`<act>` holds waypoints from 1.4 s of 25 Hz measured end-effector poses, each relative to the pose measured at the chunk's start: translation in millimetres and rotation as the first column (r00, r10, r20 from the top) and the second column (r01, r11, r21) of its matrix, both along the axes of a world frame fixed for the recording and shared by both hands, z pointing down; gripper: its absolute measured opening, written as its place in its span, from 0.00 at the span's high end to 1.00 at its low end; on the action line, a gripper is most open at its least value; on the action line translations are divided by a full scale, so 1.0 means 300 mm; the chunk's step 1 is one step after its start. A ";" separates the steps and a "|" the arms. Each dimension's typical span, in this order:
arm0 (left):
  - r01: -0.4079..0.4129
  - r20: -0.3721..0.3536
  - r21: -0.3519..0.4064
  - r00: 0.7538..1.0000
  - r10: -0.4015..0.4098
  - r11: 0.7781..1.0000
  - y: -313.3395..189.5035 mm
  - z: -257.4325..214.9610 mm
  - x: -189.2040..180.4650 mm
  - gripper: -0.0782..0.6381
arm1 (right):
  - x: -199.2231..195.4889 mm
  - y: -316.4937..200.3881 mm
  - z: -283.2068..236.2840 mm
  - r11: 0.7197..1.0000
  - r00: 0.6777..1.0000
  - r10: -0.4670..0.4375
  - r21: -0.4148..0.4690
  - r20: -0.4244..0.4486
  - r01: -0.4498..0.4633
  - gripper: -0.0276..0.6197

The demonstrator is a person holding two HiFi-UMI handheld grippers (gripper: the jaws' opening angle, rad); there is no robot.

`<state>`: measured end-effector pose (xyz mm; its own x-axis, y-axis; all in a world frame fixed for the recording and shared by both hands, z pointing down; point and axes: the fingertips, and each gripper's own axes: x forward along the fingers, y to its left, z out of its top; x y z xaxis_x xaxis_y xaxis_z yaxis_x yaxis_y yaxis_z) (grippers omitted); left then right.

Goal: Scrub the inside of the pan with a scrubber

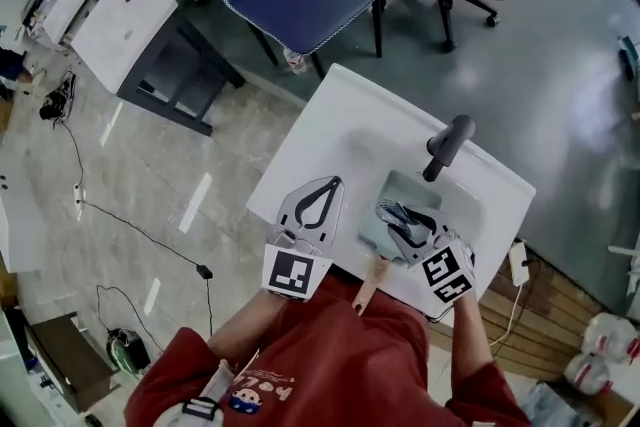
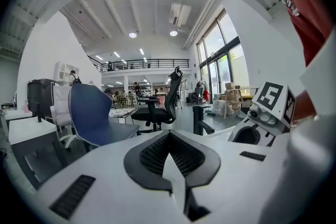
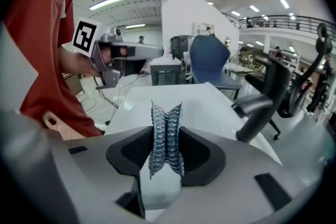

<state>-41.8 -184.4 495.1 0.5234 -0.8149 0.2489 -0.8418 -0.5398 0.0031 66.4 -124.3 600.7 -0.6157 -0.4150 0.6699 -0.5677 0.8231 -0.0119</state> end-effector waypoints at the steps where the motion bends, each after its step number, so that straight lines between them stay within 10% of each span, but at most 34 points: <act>1: 0.004 -0.002 -0.008 1.000 -0.004 1.000 0.007 0.006 -0.006 0.87 | -0.015 0.015 0.034 0.998 0.999 -0.045 -0.050 -0.026 0.044 0.70; 11: 0.006 -0.017 -0.035 1.000 -0.007 0.999 0.038 0.051 -0.026 0.87 | -0.054 0.112 0.233 0.864 0.914 -0.373 -0.419 -0.160 0.279 0.70; 21: 0.005 0.005 -0.029 1.000 -0.005 1.000 0.045 0.081 -0.051 0.87 | -0.115 0.127 0.280 0.773 0.894 -0.439 -0.542 -0.085 0.328 0.70; 30: 0.008 -0.019 -0.059 1.000 -0.009 0.998 0.043 0.084 -0.033 0.87 | -0.119 0.122 0.290 0.779 0.894 -0.437 -0.540 -0.100 0.320 0.70; 35: -0.004 -0.016 -0.058 1.000 0.003 0.998 0.041 0.085 -0.019 0.87 | -0.087 0.059 0.332 0.843 0.891 -0.410 -0.454 -0.195 0.288 0.70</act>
